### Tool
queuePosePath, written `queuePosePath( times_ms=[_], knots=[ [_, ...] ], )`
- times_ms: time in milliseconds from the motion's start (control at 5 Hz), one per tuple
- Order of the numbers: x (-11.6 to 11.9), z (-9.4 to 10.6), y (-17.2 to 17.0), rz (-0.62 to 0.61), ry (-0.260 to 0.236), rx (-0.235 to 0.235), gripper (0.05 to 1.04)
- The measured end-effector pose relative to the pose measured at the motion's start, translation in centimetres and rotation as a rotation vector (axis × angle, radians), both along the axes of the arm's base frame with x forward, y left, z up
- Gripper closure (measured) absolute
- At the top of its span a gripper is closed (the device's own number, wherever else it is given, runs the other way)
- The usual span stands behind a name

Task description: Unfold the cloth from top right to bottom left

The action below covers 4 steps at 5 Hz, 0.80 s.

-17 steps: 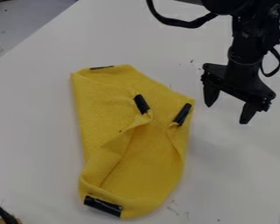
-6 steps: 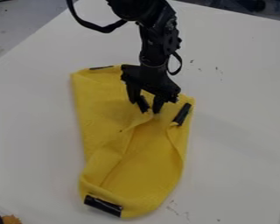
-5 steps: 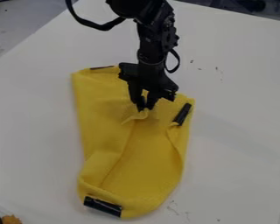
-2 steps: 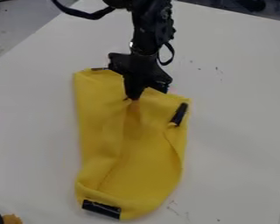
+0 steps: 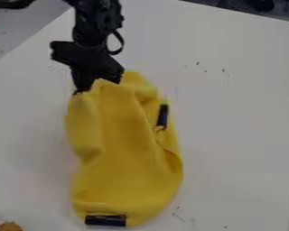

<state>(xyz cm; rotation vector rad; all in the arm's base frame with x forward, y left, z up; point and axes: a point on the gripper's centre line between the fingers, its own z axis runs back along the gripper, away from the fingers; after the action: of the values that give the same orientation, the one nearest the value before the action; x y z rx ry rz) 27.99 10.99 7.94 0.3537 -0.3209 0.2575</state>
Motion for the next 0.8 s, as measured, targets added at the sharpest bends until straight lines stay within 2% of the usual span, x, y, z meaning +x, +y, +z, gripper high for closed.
queuePosePath(
  times_ms=[400,600,800],
  knots=[
    [-4.8,-2.2,5.9,0.104,-0.050,-0.027,1.025],
    [-6.9,-4.0,8.3,0.133,-0.052,-0.048,1.026],
    [-8.1,-5.3,9.0,0.154,-0.053,-0.074,1.012]
  ],
)
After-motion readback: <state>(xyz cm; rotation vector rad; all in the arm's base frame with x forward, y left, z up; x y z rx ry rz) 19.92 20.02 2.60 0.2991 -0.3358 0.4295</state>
